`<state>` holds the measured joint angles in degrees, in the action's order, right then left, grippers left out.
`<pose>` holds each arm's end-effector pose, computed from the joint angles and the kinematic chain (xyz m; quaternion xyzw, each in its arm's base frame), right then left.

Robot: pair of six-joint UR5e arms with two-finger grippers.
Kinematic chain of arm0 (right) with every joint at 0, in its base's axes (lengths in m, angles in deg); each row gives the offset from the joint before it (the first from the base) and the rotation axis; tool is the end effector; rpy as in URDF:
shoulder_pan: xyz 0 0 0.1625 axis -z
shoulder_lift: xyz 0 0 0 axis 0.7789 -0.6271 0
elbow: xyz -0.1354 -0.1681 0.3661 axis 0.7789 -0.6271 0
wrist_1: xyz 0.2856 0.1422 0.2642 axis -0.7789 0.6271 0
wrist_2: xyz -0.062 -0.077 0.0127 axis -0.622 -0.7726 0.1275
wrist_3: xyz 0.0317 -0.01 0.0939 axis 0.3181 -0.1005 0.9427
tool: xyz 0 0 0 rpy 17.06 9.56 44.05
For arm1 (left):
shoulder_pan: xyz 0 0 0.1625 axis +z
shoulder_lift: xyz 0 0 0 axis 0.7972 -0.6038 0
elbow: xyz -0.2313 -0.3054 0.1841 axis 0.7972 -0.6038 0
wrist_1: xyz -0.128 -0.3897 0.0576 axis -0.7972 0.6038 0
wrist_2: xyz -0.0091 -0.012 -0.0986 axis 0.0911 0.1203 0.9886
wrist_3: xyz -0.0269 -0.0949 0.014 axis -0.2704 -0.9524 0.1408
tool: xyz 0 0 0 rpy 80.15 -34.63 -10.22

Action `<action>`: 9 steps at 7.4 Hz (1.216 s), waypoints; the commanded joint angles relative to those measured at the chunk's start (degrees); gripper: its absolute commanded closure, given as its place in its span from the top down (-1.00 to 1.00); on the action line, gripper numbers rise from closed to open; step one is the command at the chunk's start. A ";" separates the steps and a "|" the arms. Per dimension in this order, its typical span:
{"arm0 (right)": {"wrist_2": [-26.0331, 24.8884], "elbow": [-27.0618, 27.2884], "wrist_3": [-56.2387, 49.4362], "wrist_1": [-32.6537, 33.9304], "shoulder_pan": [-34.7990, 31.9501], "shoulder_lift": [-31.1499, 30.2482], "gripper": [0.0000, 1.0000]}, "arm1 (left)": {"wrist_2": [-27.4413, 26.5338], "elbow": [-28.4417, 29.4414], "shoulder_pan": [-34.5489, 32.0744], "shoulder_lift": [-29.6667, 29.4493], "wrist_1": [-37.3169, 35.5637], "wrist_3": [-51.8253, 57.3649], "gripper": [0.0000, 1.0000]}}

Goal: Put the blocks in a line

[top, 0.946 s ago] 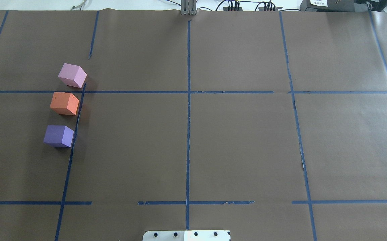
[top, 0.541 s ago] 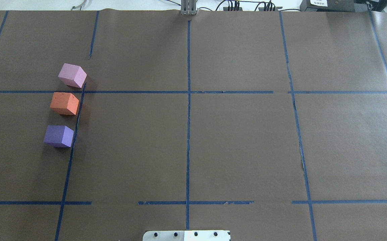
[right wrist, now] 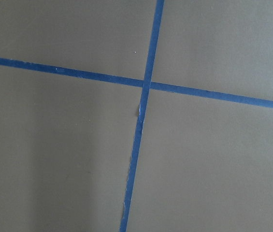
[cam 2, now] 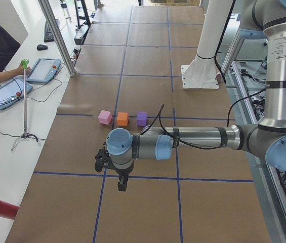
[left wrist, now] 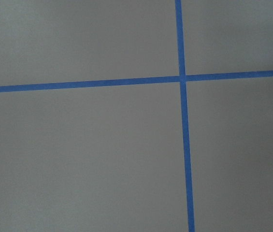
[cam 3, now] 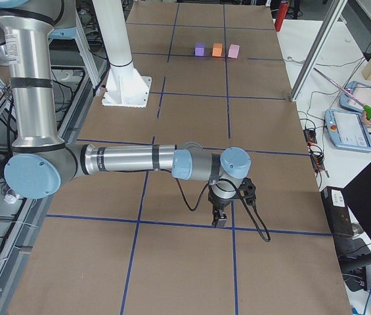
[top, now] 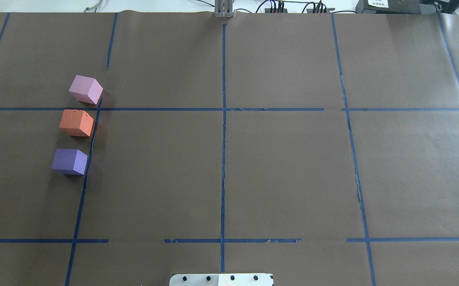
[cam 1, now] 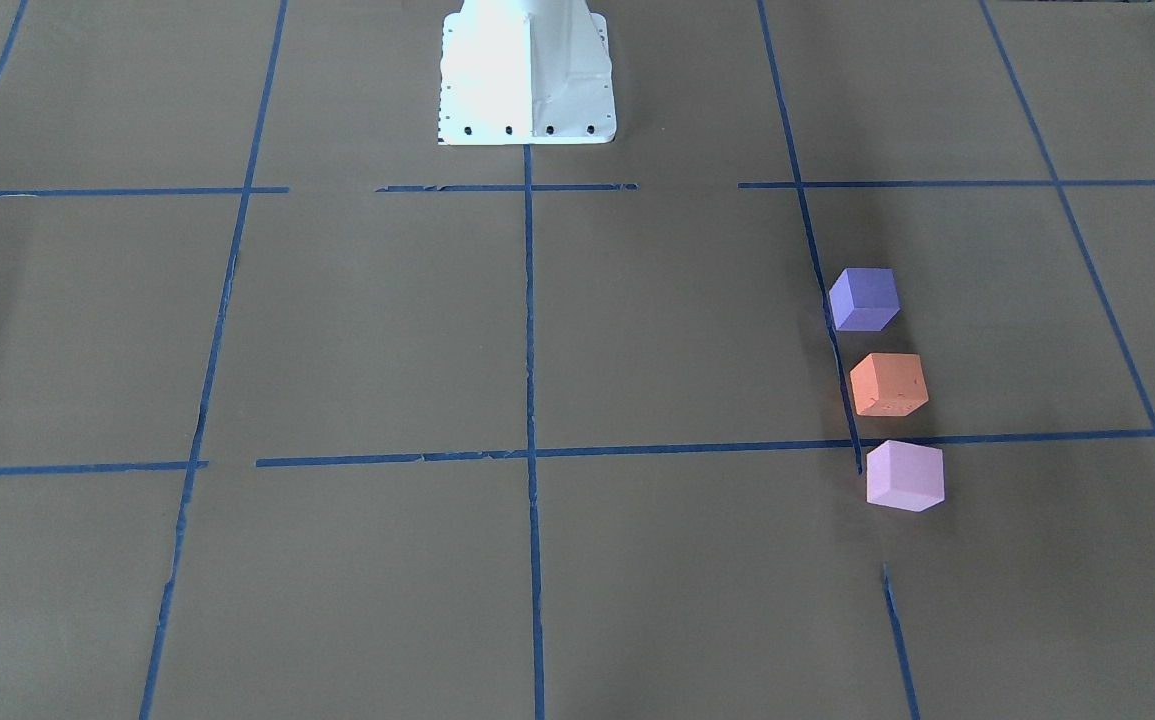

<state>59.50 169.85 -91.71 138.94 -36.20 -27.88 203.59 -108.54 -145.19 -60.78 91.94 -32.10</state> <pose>0.0441 -0.5070 0.6395 -0.0151 -0.3546 -0.0823 0.9313 -0.0821 -0.4623 0.6730 0.0273 0.3789 0.0300 0.9245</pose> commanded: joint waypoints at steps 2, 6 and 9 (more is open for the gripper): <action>0.00 0.00 0.03 0.00 0.00 0.00 1.00 | -0.01 1.58 0.40 -0.12 2.75 -0.27 1.00; 0.00 0.00 0.03 0.00 0.00 0.00 1.00 | 0.34 -3.23 0.31 -0.38 -1.88 -2.03 1.00; 0.00 0.00 0.03 0.00 0.00 0.00 1.00 | 0.34 -4.75 0.31 -0.38 -4.02 -1.94 1.00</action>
<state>59.50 169.84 -91.68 138.94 -36.20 -27.88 203.93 -113.00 -144.88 -61.17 88.40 -34.08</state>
